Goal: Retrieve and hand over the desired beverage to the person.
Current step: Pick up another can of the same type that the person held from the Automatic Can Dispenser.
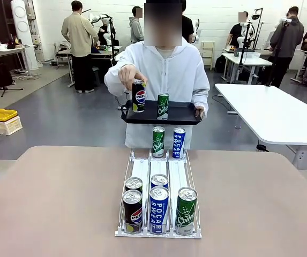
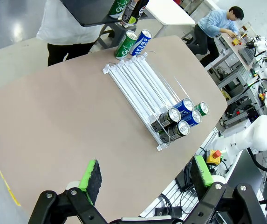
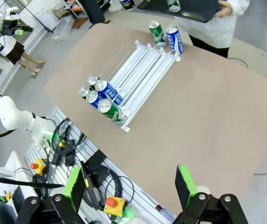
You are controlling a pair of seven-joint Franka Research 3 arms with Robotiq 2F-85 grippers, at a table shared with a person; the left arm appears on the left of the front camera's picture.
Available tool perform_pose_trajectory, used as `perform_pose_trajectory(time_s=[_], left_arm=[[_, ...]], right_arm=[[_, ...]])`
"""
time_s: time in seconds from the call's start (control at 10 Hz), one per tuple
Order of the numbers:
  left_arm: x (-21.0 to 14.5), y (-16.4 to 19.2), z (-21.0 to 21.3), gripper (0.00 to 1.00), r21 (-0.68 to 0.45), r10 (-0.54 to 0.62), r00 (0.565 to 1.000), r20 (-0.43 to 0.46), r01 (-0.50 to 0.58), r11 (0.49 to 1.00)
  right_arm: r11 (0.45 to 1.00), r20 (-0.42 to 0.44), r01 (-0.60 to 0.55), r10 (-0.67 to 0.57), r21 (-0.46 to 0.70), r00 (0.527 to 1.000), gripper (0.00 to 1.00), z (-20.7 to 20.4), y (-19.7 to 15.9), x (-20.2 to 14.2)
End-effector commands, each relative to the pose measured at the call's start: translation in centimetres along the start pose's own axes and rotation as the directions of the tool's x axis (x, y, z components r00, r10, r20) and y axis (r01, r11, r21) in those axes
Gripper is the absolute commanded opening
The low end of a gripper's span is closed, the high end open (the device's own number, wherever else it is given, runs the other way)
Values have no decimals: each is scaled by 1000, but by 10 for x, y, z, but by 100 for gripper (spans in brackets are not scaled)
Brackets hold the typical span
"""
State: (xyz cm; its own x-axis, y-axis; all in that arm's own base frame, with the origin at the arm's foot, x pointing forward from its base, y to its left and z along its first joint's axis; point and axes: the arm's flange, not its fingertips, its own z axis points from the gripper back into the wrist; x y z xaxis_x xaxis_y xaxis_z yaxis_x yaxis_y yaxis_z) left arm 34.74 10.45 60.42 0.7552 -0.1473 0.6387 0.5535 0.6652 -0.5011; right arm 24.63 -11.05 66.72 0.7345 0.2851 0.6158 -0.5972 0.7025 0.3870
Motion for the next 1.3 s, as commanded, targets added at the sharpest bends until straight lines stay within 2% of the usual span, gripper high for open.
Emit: perform_pose_trajectory(time_s=[0.0,1.2], left_arm=[[-1,1,0,100,-15,-17,1000,12,17,1000],[-1,1,0,100,-15,-17,1000,12,17,1000]], right_arm=[[1000,7,-15,15,19,1000,100,0,0,2],[1000,7,-15,15,19,1000,100,0,0,2]])
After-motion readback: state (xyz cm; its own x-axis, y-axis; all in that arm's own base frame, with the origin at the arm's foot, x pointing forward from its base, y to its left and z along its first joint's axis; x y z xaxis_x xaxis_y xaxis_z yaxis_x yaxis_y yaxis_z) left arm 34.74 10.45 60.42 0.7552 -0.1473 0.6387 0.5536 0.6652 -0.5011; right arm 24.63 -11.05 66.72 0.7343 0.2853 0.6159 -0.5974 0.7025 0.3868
